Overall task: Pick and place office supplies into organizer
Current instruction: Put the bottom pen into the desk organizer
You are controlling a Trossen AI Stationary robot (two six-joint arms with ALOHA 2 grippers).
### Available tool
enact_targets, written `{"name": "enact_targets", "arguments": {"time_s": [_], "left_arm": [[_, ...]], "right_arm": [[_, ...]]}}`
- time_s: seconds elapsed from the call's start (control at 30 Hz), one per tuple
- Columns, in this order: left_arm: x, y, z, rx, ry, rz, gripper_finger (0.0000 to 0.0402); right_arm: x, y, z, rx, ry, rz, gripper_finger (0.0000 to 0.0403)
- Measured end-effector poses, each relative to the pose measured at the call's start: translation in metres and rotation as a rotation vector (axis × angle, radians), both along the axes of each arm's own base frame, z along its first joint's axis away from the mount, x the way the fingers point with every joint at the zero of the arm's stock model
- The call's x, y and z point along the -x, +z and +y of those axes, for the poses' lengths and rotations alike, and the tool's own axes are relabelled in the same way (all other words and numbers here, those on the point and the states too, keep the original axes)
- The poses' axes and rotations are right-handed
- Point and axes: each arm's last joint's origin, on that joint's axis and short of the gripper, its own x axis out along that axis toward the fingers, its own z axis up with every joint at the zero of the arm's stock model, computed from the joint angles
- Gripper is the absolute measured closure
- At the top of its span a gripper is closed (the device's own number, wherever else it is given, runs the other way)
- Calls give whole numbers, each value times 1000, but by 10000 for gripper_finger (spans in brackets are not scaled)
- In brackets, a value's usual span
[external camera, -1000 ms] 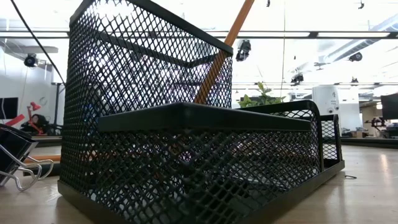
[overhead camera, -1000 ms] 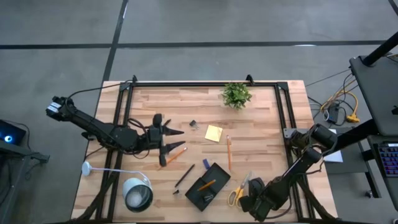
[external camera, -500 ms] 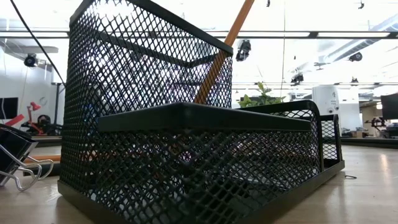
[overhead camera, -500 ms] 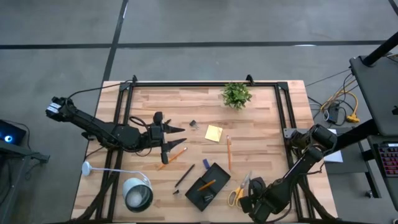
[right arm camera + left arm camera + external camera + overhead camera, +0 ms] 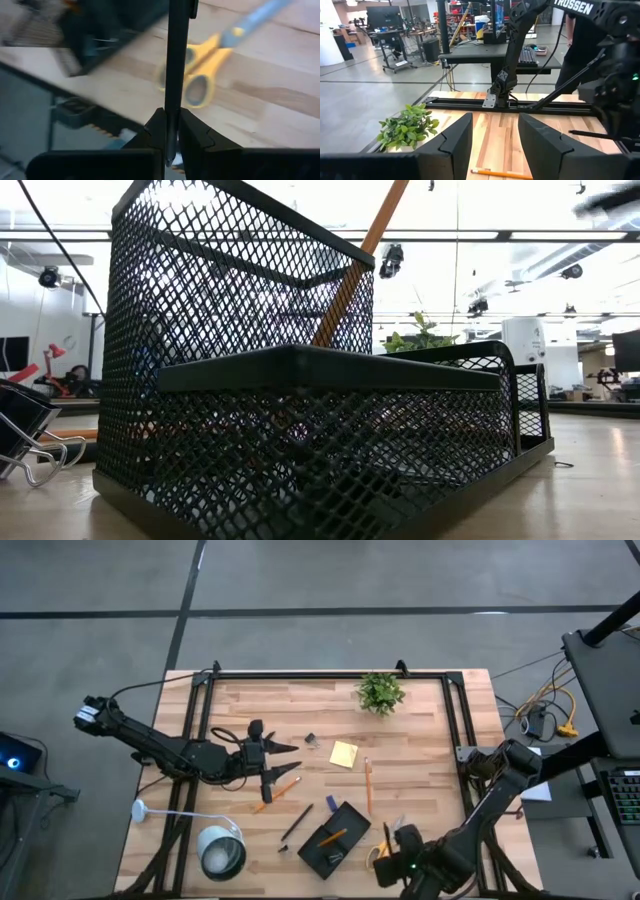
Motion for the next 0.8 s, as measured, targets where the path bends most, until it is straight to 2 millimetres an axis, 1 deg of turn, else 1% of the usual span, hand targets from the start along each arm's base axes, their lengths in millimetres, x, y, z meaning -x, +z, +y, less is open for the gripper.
{"name": "enact_targets", "arguments": {"time_s": [0.17, 0.23, 0.33, 0.43, 0.53, 0.6, 0.67, 0.8], "left_arm": [[0, 0, 0, 0, 0, 0, 257], [0, 0, 0, 1, 0, 0, 257], [1, 1, 0, 26, -25, -9, 257], [2, 3, -2, 134, -124, -30, 257], [0, 4, -4, 276, -293, -33, 257], [-1, 4, -4, 369, -368, -22, 257], [-1, 3, -3, 460, -401, -13, 257], [-2, 5, 4, 571, -362, -33, 257]], "right_arm": [[-8, 23, 5, 30, 43, -139, 383], [-10, 31, 5, 85, 68, -203, 383], [-14, 39, 0, 185, 61, -280, 383], [-20, 42, -10, 257, 58, -278, 383], [-30, 42, -21, 324, 112, -261, 383], [-37, 43, -29, 396, 144, -265, 383], [-45, 45, -37, 472, 179, -266, 383], [-61, 53, -53, 584, 290, -251, 383]]}}
